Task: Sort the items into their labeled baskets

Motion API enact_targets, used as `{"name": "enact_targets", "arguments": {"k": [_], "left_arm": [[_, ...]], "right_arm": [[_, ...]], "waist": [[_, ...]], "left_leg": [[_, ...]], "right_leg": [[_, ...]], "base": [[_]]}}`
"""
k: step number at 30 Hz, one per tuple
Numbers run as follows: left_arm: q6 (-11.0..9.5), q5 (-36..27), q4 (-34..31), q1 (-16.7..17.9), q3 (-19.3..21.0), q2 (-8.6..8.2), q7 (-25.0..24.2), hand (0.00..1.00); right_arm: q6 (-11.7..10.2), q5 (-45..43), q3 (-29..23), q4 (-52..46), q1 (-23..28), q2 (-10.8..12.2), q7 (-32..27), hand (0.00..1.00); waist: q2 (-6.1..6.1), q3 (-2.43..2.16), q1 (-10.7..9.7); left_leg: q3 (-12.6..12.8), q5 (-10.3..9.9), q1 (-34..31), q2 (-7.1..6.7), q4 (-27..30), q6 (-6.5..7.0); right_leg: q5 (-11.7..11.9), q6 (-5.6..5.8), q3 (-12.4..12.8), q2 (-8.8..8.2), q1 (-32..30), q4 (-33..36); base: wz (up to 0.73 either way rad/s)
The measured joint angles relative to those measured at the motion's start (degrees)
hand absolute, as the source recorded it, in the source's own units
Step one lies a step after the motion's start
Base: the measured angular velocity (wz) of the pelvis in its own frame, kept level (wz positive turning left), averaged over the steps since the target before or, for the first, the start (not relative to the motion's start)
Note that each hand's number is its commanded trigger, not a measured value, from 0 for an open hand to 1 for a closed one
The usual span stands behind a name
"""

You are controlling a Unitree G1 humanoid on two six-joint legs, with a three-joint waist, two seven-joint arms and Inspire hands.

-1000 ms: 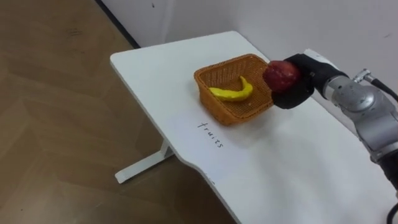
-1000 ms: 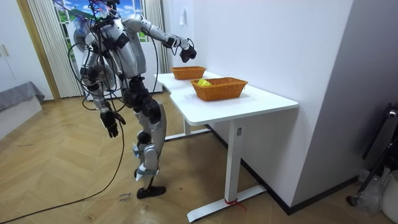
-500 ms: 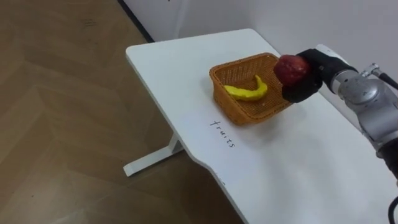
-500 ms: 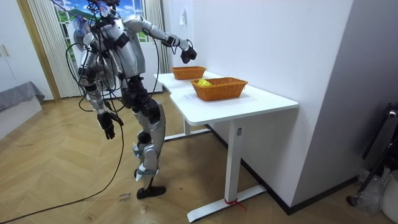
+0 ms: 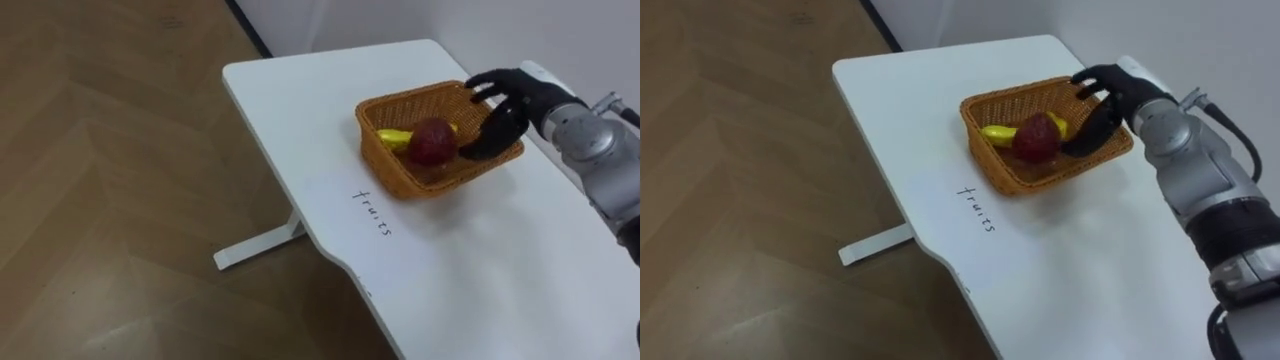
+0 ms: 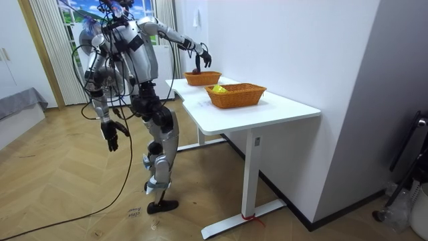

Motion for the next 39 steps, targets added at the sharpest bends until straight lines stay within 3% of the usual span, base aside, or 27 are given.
{"name": "enact_targets", "arguments": {"k": [12, 20, 24, 25, 27, 28, 38, 39], "left_arm": [[-1.15, -0.04, 2.53, -1.98, 0.0, 0.06, -0.03, 0.0], [-1.16, -1.26, 2.53, -2.72, 0.03, -0.14, 0.21, 0.0], [-1.69, -1.37, 1.98, -3.24, 0.37, -0.25, 0.21, 0.0], [-1.67, -1.71, 1.83, -3.2, 0.4, -0.39, 0.23, 0.0], [-1.69, -2.06, 1.02, -3.23, 0.43, -1.06, 0.39, 0.0], [-1.86, -2.06, 0.96, -3.31, 0.43, -1.62, 0.63, 0.0], [-1.12, -2.48, 0.3, -5.97, 1.09, -4.87, 2.26, 0.0], [-1.19, -3.95, 0.31, -6.31, 1.13, -4.9, 2.37, 0.0]], "right_arm": [[-0.35, -0.52, 1.16, 1.09, -1.04, -1.05, -0.45, 0.0], [-0.32, -0.57, 1.16, 0.59, -2.11, -2.16, -0.34, 0.0], [-0.31, -0.55, 0.88, -3.04, -2.53, -3.22, -0.38, 0.0], [-0.29, -0.57, 0.55, -4.6, -2.52, -3.27, -0.37, 0.0], [-0.35, -0.57, -0.78, -7.98, -2.52, -3.26, -0.39, 0.0], [-0.38, -0.7, -1.3, -9.77, -2.52, -3.26, -0.4, 0.0], [-0.32, -6.42, -8.05, -18.98, -2.44, -3.27, -3.42, 0.0], [-0.35, -7.83, -8.59, -20.04, -2.45, -3.27, -3.41, 0.0]], "waist": [[-0.1, 0.54, -0.54], [-0.08, 0.52, -1.84], [0.18, 0.48, -3.49], [0.4, 0.19, -4.23], [0.97, 0.35, -5.68], [1.35, 0.04, -6.6], [4.08, -1.12, -11.26], [4.42, -1.42, -12.79]], "left_leg": [[0.46, -0.05, -0.42, 0.05, 0.01, 0.09], [1.83, -0.16, -0.39, 0.47, 0.0, 0.24], [2.7, -0.23, 0.48, 0.88, -0.12, 0.39], [3.73, -0.41, 0.73, 0.98, -0.14, 0.58], [4.06, -0.45, 1.49, 1.04, -0.23, 0.66], [4.37, -0.49, 1.93, 1.11, -0.37, 0.74], [8.41, -0.42, 5.7, 2.15, -2.83, 1.09], [8.4, -0.39, 6.02, 2.18, -3.0, 1.08]], "right_leg": [[0.0, 0.0, 0.17, -0.05, -0.16, 0.01], [0.01, -0.01, 1.89, -0.04, -0.93, 0.0], [0.02, -0.02, 2.3, -0.19, -0.53, 0.03], [0.02, -0.02, 3.3, -0.18, -0.47, 0.07], [0.03, -0.03, 3.69, -0.27, 0.31, 0.07], [0.03, -0.03, 4.18, -0.39, 0.56, 0.08], [0.04, -0.05, 8.54, -0.69, 1.51, 0.51], [0.03, -0.05, 8.97, -0.74, 1.54, 0.94]], "base": [[-0.01], [-0.08], [-0.14], [-0.29], [-0.17], [-0.12], [-0.22], [-0.09]]}}
